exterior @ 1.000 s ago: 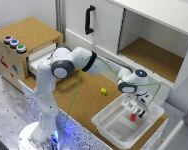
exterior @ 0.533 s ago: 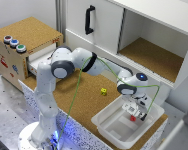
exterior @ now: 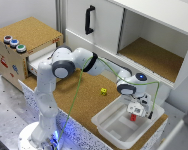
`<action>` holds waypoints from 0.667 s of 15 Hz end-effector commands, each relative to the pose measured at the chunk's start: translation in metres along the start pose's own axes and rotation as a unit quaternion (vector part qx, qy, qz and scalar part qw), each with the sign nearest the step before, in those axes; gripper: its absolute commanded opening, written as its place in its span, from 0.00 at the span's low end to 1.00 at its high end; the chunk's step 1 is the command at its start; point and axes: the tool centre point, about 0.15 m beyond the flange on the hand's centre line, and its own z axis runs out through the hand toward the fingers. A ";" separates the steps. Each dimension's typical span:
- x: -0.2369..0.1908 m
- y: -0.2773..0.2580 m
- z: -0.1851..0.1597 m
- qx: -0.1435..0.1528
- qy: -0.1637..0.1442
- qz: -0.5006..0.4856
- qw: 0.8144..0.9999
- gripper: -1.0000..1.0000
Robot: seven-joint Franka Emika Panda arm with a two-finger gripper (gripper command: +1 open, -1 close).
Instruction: Grasp the pink block
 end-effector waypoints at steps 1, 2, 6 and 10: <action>-0.001 0.001 0.017 0.016 0.005 -0.047 0.999 1.00; 0.002 0.000 0.017 0.016 0.007 -0.058 0.998 1.00; 0.005 0.007 0.017 0.002 -0.001 -0.080 0.997 1.00; 0.001 0.020 0.021 -0.016 -0.018 -0.093 0.995 0.00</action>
